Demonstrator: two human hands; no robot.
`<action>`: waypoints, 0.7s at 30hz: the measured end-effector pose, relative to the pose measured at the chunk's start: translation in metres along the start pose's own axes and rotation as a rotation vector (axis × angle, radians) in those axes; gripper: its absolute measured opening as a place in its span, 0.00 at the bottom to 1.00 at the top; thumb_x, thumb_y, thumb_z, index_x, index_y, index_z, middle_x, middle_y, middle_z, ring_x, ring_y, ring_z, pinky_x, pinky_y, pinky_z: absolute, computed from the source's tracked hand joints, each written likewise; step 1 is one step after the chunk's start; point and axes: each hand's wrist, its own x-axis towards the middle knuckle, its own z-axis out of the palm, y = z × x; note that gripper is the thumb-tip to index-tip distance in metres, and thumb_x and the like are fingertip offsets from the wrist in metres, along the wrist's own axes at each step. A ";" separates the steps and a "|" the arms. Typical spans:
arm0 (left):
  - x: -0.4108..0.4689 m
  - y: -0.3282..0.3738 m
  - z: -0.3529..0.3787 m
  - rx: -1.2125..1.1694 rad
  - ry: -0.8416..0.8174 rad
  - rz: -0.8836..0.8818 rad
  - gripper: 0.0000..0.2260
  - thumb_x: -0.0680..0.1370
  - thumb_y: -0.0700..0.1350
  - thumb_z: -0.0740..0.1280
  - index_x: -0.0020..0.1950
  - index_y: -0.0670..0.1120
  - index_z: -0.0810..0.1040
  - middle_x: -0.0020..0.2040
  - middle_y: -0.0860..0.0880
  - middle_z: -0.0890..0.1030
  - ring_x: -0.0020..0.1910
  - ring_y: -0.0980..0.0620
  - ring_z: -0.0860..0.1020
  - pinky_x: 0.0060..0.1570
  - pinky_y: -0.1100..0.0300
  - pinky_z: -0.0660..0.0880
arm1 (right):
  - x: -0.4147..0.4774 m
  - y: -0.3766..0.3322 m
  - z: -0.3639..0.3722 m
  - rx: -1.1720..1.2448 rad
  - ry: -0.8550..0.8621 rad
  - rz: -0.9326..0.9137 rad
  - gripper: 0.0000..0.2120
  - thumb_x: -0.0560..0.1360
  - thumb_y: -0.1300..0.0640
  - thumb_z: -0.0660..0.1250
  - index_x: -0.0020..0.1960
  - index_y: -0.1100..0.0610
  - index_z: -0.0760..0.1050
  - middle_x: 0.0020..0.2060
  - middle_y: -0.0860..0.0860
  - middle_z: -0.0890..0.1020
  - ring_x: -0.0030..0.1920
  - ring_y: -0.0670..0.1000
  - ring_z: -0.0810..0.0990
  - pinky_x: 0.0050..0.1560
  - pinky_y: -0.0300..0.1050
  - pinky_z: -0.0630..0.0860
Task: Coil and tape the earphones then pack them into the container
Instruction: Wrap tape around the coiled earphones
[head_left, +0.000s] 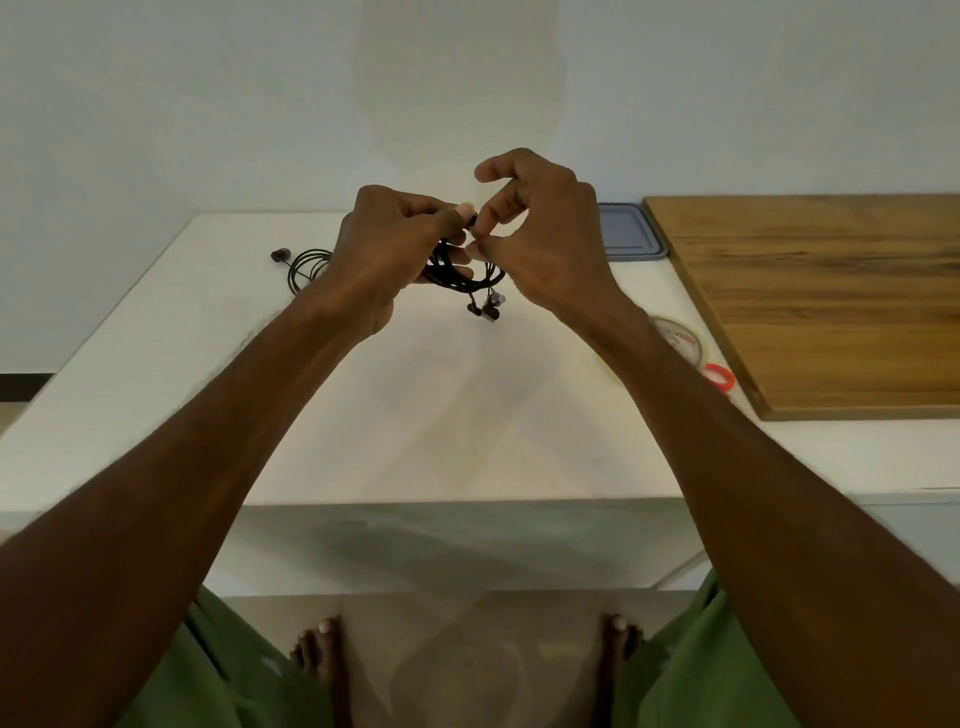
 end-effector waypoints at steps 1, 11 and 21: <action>0.000 0.000 0.000 0.005 -0.002 0.000 0.09 0.77 0.47 0.72 0.49 0.41 0.84 0.46 0.41 0.85 0.42 0.47 0.86 0.46 0.49 0.83 | -0.001 0.000 0.002 -0.029 0.016 -0.020 0.24 0.68 0.61 0.76 0.63 0.54 0.75 0.39 0.44 0.82 0.46 0.45 0.81 0.52 0.43 0.77; -0.004 0.003 0.001 -0.012 -0.034 -0.011 0.11 0.78 0.46 0.70 0.54 0.40 0.84 0.48 0.41 0.85 0.45 0.47 0.85 0.46 0.47 0.83 | -0.007 -0.004 0.016 -0.031 0.133 -0.170 0.26 0.72 0.68 0.69 0.69 0.63 0.69 0.41 0.52 0.77 0.41 0.47 0.76 0.47 0.44 0.78; -0.009 0.010 -0.002 -0.084 -0.028 -0.125 0.09 0.77 0.45 0.71 0.51 0.39 0.82 0.45 0.43 0.86 0.41 0.47 0.86 0.46 0.51 0.83 | -0.018 -0.011 0.018 -0.083 0.150 -0.295 0.30 0.72 0.68 0.69 0.72 0.68 0.65 0.49 0.63 0.80 0.44 0.56 0.80 0.49 0.51 0.81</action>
